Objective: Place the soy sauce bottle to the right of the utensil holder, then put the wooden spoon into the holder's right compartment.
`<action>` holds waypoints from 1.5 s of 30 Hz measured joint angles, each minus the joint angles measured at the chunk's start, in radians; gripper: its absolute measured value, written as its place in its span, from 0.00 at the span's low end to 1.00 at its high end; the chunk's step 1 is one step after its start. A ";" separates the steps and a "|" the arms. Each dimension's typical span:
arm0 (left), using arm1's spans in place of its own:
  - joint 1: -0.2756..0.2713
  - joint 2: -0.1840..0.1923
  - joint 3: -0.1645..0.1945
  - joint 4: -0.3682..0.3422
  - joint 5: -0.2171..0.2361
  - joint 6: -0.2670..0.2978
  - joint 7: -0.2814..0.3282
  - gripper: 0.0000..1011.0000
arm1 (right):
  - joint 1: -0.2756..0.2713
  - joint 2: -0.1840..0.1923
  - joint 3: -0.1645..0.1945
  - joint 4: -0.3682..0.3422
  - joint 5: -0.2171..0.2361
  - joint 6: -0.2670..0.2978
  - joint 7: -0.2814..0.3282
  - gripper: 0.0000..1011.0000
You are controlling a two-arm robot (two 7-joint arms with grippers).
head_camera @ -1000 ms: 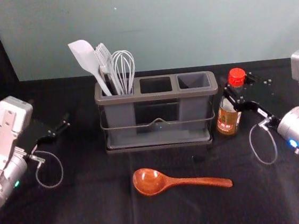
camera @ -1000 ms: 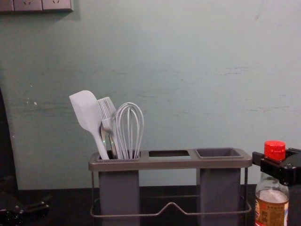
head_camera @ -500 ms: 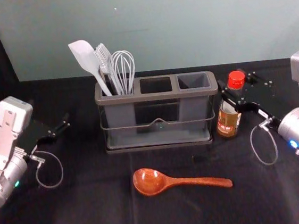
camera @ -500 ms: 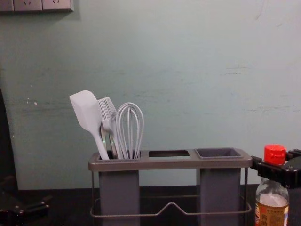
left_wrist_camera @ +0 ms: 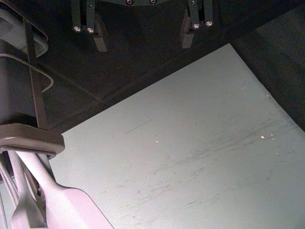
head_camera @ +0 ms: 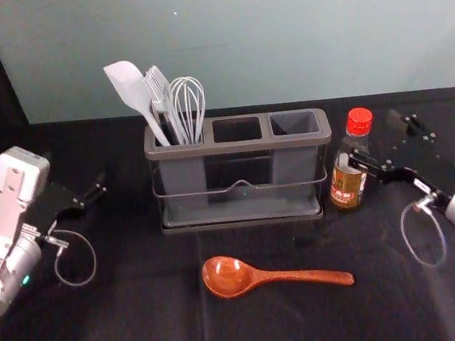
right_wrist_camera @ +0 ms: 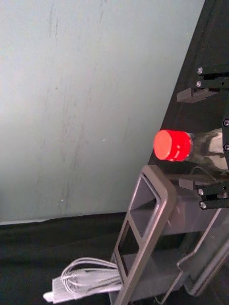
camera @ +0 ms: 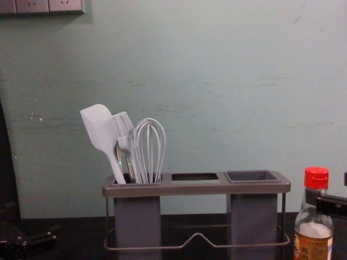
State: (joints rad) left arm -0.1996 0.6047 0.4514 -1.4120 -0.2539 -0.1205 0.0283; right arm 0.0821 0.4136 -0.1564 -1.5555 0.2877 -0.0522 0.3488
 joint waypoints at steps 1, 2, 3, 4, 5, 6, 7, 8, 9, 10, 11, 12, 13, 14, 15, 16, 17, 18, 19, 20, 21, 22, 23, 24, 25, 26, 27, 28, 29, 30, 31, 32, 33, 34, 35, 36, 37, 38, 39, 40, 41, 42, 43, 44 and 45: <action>0.000 0.000 0.000 0.000 0.000 0.000 0.000 0.99 | -0.016 0.008 0.004 -0.015 0.000 0.001 0.000 0.99; 0.000 0.000 0.000 0.000 0.000 0.000 0.000 0.99 | -0.025 0.014 0.005 -0.026 -0.002 0.003 0.000 0.99; 0.000 0.000 0.000 0.000 0.000 0.000 0.000 0.99 | -0.033 0.019 0.006 -0.036 -0.005 0.007 0.000 0.99; 0.000 0.000 0.000 0.000 0.000 0.000 0.000 0.99 | -0.052 0.032 0.008 -0.057 -0.012 0.015 0.000 0.99; 0.000 0.000 0.000 0.000 0.000 0.000 0.000 0.99 | -0.052 0.032 0.008 -0.057 -0.012 0.015 0.000 0.99; 0.000 0.000 0.000 0.000 0.000 0.000 0.000 0.99 | -0.071 0.045 0.010 -0.082 -0.022 0.024 -0.002 0.99; 0.000 0.000 0.000 0.000 0.000 0.000 0.000 0.99 | -0.090 0.057 0.013 -0.104 -0.032 0.034 -0.004 0.99; 0.000 0.000 0.000 0.000 0.000 0.000 0.000 0.99 | -0.090 0.057 0.013 -0.104 -0.032 0.034 -0.004 0.99; 0.000 0.000 0.000 0.000 0.000 0.000 0.000 0.99 | -0.106 0.067 0.016 -0.124 -0.041 0.046 -0.008 0.99; 0.000 0.000 0.000 0.000 0.000 0.000 0.000 0.99 | -0.122 0.078 0.018 -0.145 -0.050 0.062 -0.010 0.99; 0.000 0.000 0.000 0.000 0.000 0.000 0.000 0.99 | -0.122 0.078 0.018 -0.145 -0.050 0.062 -0.010 0.99; 0.000 0.000 0.000 0.000 0.000 0.000 0.000 0.99 | -0.136 0.088 0.020 -0.162 -0.059 0.075 -0.012 0.99; 0.000 0.000 0.000 0.000 0.000 0.000 0.000 0.99 | -0.143 0.092 0.019 -0.170 -0.064 0.081 -0.013 0.99; 0.000 0.000 0.000 0.000 0.000 0.000 0.000 0.99 | -0.154 0.098 0.019 -0.181 -0.072 0.088 -0.013 0.99; 0.000 0.000 0.000 0.000 0.000 0.000 0.000 0.99 | -0.159 0.102 0.018 -0.187 -0.075 0.090 -0.012 0.99; 0.000 0.000 0.000 0.000 0.000 0.000 0.000 0.99 | -0.165 0.104 0.017 -0.191 -0.077 0.092 -0.011 0.99; 0.000 0.000 0.000 0.000 0.000 0.000 0.000 0.99 | -0.170 0.107 0.016 -0.195 -0.079 0.093 -0.009 0.99; 0.000 0.000 0.000 0.000 0.000 0.000 0.000 0.99 | -0.178 0.111 0.013 -0.201 -0.083 0.094 -0.003 0.99; 0.000 0.000 0.000 0.000 0.000 0.000 0.000 0.99 | -0.182 0.113 0.011 -0.204 -0.084 0.094 0.001 0.99; 0.000 0.000 0.000 0.000 0.000 0.000 0.000 0.99 | -0.186 0.115 0.009 -0.207 -0.085 0.094 0.005 0.99; 0.000 0.000 0.000 0.000 0.000 0.000 0.000 0.99 | -0.191 0.120 0.004 -0.211 -0.088 0.094 0.014 0.99; 0.000 0.000 0.000 0.000 0.000 0.000 0.000 0.99 | -0.193 0.124 0.000 -0.213 -0.090 0.094 0.019 0.99; 0.000 0.000 0.000 0.000 0.000 0.000 0.000 0.99 | -0.194 0.127 -0.005 -0.214 -0.091 0.094 0.026 0.99; 0.000 0.000 0.000 0.000 0.000 0.000 0.000 0.99 | -0.195 0.134 -0.013 -0.216 -0.094 0.093 0.040 0.99; 0.000 0.000 0.000 0.000 0.000 0.000 0.000 0.99 | -0.195 0.137 -0.018 -0.217 -0.096 0.093 0.045 0.99; 0.000 0.000 0.000 0.000 0.000 0.000 0.000 0.99 | -0.195 0.141 -0.024 -0.217 -0.099 0.093 0.051 0.99; 0.000 0.000 0.000 0.000 0.000 0.000 0.000 0.99 | -0.192 0.147 -0.036 -0.217 -0.101 0.093 0.064 0.99; 0.000 0.000 0.000 0.000 0.000 0.000 0.000 0.99 | -0.189 0.151 -0.042 -0.216 -0.102 0.093 0.073 0.99; 0.000 0.000 0.000 0.000 0.000 0.000 0.000 0.99 | -0.186 0.155 -0.048 -0.215 -0.103 0.093 0.080 0.99; 0.000 0.000 0.000 0.000 0.000 0.000 0.000 0.99 | -0.182 0.159 -0.054 -0.212 -0.103 0.094 0.089 0.99; 0.000 0.000 0.000 0.000 0.000 0.000 0.000 0.99 | -0.174 0.167 -0.067 -0.206 -0.103 0.094 0.107 0.99; 0.000 0.000 0.000 0.000 0.000 0.000 0.000 0.99 | -0.169 0.171 -0.074 -0.202 -0.103 0.094 0.118 0.99; 0.000 0.000 0.000 0.000 0.000 0.000 0.000 0.99 | -0.163 0.176 -0.081 -0.198 -0.102 0.094 0.129 0.99; 0.000 0.000 0.000 0.000 0.000 0.000 0.000 0.99 | -0.149 0.185 -0.095 -0.188 -0.099 0.094 0.150 0.99; 0.000 0.000 0.000 0.000 0.000 0.000 0.000 0.99 | -0.142 0.189 -0.102 -0.181 -0.097 0.094 0.161 0.99; 0.000 0.000 0.000 0.000 0.000 0.000 0.000 0.99 | -0.135 0.193 -0.109 -0.176 -0.094 0.094 0.171 0.99; 0.000 0.000 0.000 0.000 0.000 0.000 0.000 0.99 | -0.120 0.200 -0.122 -0.164 -0.090 0.093 0.190 0.99; 0.000 0.000 0.000 0.000 0.000 0.000 0.000 0.99 | -0.111 0.203 -0.128 -0.158 -0.087 0.093 0.200 0.99; 0.000 0.000 0.000 0.000 0.000 0.000 0.000 0.99 | -0.103 0.206 -0.135 -0.152 -0.085 0.093 0.209 0.99; 0.000 0.000 0.000 0.000 0.000 0.000 0.000 0.99 | -0.084 0.211 -0.149 -0.139 -0.080 0.094 0.228 0.99; 0.000 0.000 0.000 0.000 0.000 0.000 0.000 0.99 | -0.075 0.213 -0.154 -0.133 -0.078 0.095 0.237 0.99; 0.000 0.000 0.000 0.000 0.000 0.000 0.000 0.99 | -0.066 0.215 -0.160 -0.127 -0.077 0.096 0.244 0.99; 0.000 0.000 0.000 0.000 0.000 0.000 0.000 0.99 | -0.048 0.217 -0.172 -0.115 -0.074 0.099 0.260 0.99; 0.000 0.000 0.000 0.000 0.000 0.000 0.000 0.99 | -0.040 0.218 -0.179 -0.109 -0.071 0.102 0.267 0.99; 0.000 0.000 0.000 0.000 0.000 0.000 0.000 0.99 | -0.032 0.218 -0.185 -0.104 -0.069 0.105 0.274 0.99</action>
State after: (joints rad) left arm -0.1995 0.6047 0.4515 -1.4120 -0.2539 -0.1205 0.0283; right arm 0.0500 0.6320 -0.3416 -1.6594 0.2188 0.0529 0.6226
